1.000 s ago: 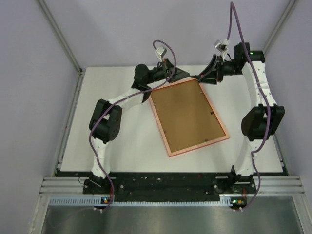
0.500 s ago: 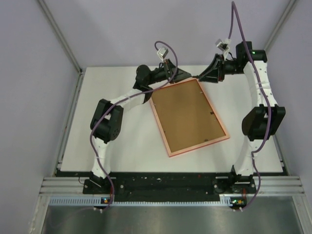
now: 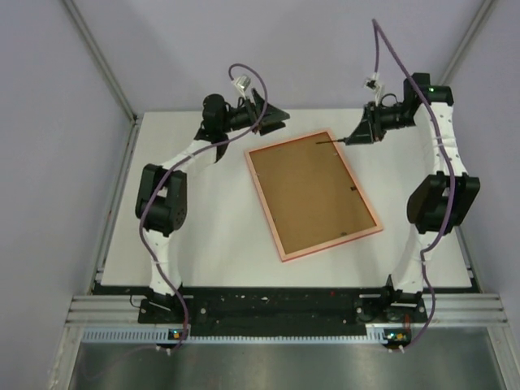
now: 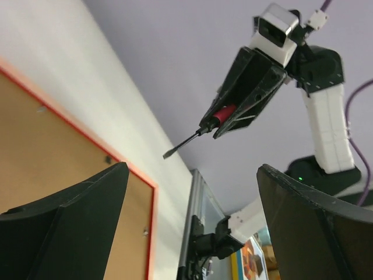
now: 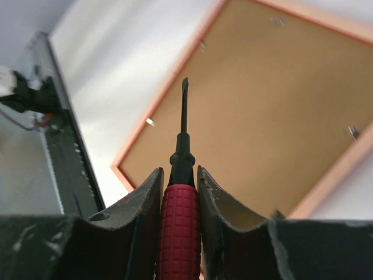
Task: Take the photo out of the frame
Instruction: Adjust the photo frame at the center of the board.
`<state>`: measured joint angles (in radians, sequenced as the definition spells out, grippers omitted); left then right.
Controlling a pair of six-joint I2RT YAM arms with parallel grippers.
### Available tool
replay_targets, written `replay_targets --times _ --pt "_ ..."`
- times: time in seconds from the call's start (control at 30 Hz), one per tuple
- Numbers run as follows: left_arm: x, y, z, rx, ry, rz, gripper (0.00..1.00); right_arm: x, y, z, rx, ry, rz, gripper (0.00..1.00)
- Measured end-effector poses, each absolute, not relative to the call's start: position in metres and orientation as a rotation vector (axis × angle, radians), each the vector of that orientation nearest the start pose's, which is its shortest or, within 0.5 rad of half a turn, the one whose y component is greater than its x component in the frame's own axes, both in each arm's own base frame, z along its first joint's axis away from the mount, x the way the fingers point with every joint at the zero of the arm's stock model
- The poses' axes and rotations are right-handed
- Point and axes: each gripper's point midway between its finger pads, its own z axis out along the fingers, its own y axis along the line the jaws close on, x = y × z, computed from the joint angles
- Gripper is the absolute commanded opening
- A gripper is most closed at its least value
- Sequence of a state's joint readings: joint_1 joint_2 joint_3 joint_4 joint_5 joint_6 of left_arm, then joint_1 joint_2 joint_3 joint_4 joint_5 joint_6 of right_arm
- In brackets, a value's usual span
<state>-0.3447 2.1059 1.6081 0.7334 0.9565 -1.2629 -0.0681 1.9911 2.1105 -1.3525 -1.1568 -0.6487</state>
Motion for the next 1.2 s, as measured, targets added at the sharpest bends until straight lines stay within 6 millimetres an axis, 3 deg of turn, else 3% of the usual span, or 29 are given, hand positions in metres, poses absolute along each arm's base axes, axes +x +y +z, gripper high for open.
replay_targets --times 0.13,0.27,0.37,0.53,0.73,0.97,1.2 --pt "0.472 -0.311 0.272 0.209 1.884 -1.653 0.98 0.4 0.095 0.222 -0.844 2.305 0.907 0.0" --pt "0.477 -0.302 0.245 0.285 1.981 -1.393 0.98 0.379 0.06 0.177 -0.877 2.549 0.652 0.0" --pt "0.48 -0.294 0.219 0.342 2.051 -1.197 0.98 0.359 0.038 0.16 -0.931 2.648 0.505 0.0" --pt "0.483 -0.279 0.181 0.415 2.144 -0.936 0.98 0.331 0.008 0.17 -1.047 2.667 0.265 0.0" --pt "0.494 -0.269 0.151 0.494 2.184 -0.685 0.98 0.314 -0.005 0.195 -1.118 2.592 0.109 0.0" --pt "0.499 -0.28 0.123 0.589 2.205 -0.532 0.98 0.285 0.013 0.163 -1.279 2.649 0.173 0.0" --pt "0.521 -0.289 0.13 0.655 2.131 -0.485 0.98 0.283 0.022 0.155 -1.291 2.668 0.215 0.0"
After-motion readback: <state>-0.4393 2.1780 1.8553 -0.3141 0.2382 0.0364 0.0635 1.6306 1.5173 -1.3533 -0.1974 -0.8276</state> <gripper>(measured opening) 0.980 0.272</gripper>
